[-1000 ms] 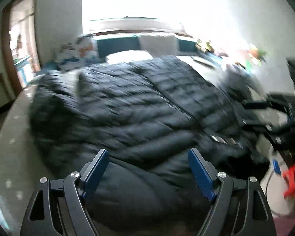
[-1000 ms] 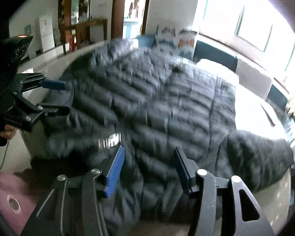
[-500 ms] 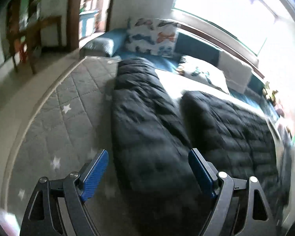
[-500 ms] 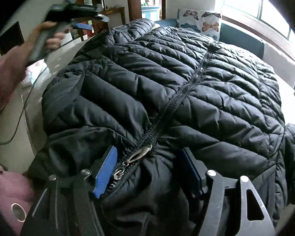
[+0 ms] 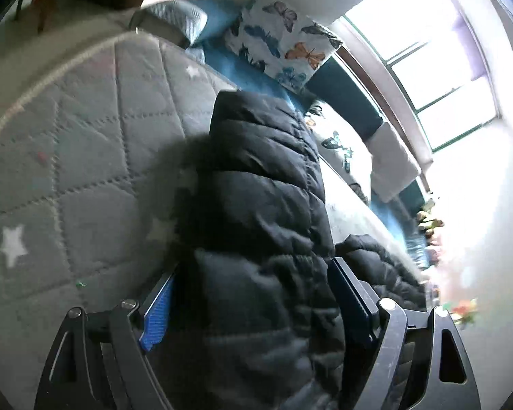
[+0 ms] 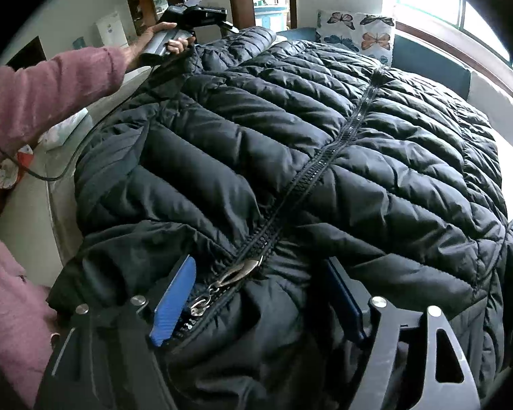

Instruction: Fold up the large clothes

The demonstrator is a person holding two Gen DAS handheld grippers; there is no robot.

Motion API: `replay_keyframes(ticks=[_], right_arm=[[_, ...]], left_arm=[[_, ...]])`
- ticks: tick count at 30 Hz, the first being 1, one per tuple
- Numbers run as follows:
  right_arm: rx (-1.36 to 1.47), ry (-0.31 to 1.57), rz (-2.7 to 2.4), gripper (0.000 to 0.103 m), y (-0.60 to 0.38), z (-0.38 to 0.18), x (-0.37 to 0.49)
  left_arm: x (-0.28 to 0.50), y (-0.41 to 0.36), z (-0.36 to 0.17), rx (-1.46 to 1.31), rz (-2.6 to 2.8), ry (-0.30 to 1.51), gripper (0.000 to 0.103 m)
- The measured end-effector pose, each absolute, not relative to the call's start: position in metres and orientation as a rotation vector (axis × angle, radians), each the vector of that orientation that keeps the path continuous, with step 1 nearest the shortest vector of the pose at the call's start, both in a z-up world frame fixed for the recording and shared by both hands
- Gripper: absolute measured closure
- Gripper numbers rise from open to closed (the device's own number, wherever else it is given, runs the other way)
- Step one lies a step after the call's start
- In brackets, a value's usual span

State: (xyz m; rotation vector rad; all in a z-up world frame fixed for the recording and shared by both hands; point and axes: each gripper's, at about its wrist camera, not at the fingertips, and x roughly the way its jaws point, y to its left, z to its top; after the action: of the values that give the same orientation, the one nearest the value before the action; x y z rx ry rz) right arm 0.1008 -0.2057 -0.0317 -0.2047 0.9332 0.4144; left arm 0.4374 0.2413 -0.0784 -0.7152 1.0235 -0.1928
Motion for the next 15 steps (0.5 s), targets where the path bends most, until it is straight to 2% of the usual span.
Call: replay_keyframes(ticks=[5,8,10,11,13,15], right_arm=[[-0.212,0.942,0.411,0.016,-0.204,-0.032,0.102],[-0.215,0.946,0.408,0.014,-0.203,-0.032,0.102],[-0.219,0.947,0.404,0.013,-0.202,-0.032,0.103],[-0.223,0.948,0.402,0.013,-0.201,-0.032,0.103],[-0.228,0.949,0.398,0.013,-0.2,-0.032,0.102],[-0.232,0.95,0.395,0.013,-0.2,-0.032,0.102]], left_arm=[[0.455,0.258,-0.09,-0.842,-0.232,0.981,0.014],[0.461,0.261,-0.094,-0.905,-0.222,0.972,0.019],[0.462,0.258,-0.1,-0.953,-0.228,0.982,0.036],[0.461,0.256,-0.1,-0.944,-0.217,0.979,0.057],[0.459,0.25,-0.095,-0.877,-0.198,0.949,0.068],[0.457,0.243,-0.09,-0.828,-0.188,0.928,0.087]])
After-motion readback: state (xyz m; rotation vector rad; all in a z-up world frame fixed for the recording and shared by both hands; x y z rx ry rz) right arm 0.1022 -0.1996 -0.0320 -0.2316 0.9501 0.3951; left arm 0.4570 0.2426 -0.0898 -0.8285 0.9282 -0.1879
